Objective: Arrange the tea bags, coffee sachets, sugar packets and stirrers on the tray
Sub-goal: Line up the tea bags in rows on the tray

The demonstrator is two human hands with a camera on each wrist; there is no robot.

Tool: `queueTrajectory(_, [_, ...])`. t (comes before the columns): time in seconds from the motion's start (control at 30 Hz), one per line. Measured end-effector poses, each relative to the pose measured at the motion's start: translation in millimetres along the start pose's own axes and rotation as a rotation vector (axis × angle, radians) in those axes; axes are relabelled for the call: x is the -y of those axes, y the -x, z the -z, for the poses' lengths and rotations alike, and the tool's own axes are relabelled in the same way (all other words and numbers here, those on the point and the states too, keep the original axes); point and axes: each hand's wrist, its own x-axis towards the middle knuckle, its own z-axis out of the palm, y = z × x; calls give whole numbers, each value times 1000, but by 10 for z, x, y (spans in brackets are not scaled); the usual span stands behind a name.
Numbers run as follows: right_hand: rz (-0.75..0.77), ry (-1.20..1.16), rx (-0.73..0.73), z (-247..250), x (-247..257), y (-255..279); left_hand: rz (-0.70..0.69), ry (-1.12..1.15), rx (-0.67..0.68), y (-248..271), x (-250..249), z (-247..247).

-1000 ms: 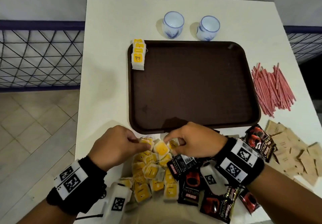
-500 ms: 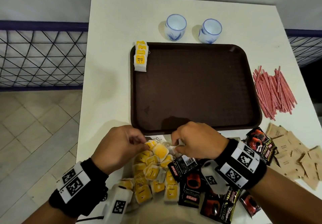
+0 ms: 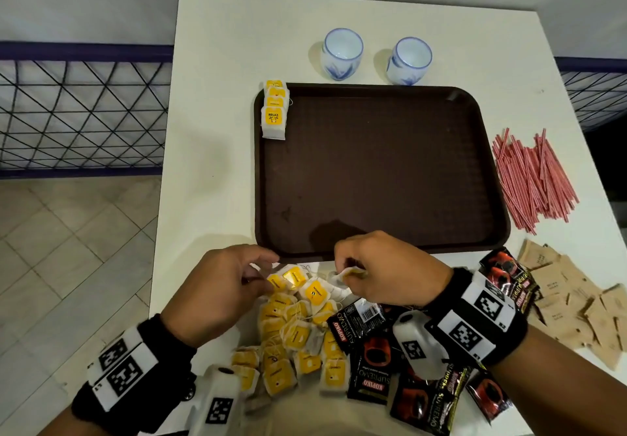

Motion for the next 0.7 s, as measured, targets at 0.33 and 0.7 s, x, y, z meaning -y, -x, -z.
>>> queueTrajectory(0.33, [-9, -220, -127, 27, -62, -59, -92, -107, 4, 46, -182, 326])
queueTrajectory(0.7, [19, -322, -180, 88, -107, -258, -150, 23, -185, -985, -408, 744])
